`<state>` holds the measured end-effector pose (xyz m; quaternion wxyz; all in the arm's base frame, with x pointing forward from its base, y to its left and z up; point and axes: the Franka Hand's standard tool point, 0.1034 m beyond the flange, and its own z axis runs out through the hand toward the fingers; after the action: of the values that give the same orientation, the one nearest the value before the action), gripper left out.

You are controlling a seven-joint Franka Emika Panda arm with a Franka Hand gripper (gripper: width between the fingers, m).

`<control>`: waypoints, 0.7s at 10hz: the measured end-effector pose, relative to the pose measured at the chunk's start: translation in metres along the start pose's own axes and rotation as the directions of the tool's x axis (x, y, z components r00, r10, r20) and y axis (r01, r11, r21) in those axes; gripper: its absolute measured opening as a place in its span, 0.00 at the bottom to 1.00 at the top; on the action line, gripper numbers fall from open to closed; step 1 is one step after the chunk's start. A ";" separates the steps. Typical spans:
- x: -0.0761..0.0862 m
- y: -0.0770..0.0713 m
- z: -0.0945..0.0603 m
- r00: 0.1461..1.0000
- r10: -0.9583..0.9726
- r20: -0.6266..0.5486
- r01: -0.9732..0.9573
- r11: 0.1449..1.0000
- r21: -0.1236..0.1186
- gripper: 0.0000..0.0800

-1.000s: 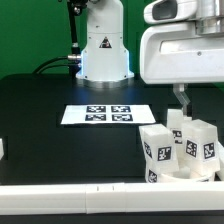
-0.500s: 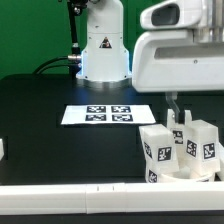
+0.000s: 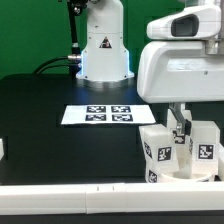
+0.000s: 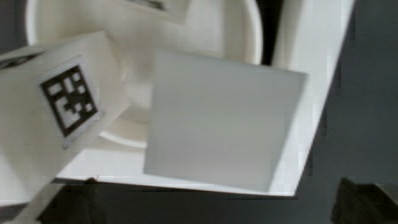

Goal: Assemble stool

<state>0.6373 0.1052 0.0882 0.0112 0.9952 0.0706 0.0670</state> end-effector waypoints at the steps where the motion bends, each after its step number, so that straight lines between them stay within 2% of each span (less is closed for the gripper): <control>1: -0.004 0.002 0.003 0.999 0.043 0.017 -0.043 0.999 0.006 0.81; 3: -0.010 0.004 0.014 0.987 0.158 0.035 -0.158 0.987 0.002 0.81; 7: -0.011 0.006 0.016 0.982 0.184 0.038 -0.184 0.983 -0.005 0.81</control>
Offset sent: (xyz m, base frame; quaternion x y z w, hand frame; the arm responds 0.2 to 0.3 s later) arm 0.0006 0.0047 -0.0121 0.0369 -0.0273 0.1070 0.9932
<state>0.6296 0.0975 0.0710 0.0068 0.9986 -0.0221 0.0486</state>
